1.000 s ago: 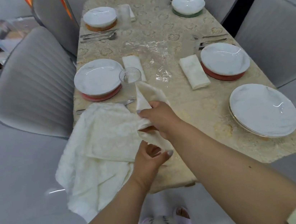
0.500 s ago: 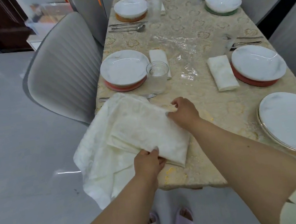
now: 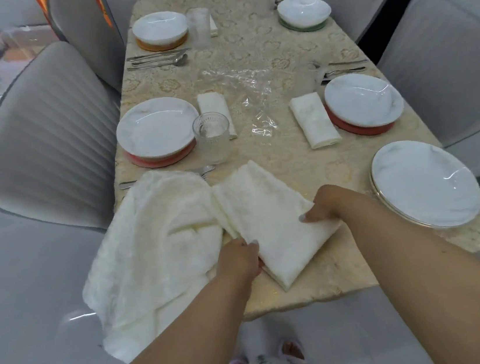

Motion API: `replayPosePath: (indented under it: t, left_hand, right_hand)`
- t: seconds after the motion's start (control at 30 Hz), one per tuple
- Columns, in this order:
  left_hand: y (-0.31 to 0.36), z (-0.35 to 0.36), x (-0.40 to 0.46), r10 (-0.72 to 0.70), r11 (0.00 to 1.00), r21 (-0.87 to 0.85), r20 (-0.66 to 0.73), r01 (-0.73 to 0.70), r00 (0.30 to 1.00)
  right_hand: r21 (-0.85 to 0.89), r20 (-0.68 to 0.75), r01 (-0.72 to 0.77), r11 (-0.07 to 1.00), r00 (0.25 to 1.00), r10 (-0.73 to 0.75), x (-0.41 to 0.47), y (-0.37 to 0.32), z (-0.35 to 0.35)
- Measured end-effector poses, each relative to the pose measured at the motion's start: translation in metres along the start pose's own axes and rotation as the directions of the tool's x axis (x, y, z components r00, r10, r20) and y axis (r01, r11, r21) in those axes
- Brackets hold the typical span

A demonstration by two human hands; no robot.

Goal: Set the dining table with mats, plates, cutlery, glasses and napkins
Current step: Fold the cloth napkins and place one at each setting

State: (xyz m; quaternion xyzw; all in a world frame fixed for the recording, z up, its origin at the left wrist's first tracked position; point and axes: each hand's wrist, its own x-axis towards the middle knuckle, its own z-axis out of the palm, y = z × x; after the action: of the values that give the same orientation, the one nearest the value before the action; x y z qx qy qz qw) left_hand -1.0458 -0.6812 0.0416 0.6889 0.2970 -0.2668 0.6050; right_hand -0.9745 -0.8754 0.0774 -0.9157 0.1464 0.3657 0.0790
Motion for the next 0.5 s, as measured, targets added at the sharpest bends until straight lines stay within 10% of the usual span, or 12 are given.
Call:
replayPosePath:
  t: [0.3,0.5]
  left_hand:
    - [0.016,0.044,0.008,0.045,0.939,0.333,0.118,-0.082,0.992]
    - [0.023,0.048,0.009,0.078,0.952,0.292,0.067,-0.095,0.995]
  right_hand:
    - [0.201,0.22,-0.212,0.956,0.961,0.167,-0.029,0.077,0.024]
    - [0.419,-0.303,0.025,0.908,0.946,0.114,-0.005,0.071,0.027]
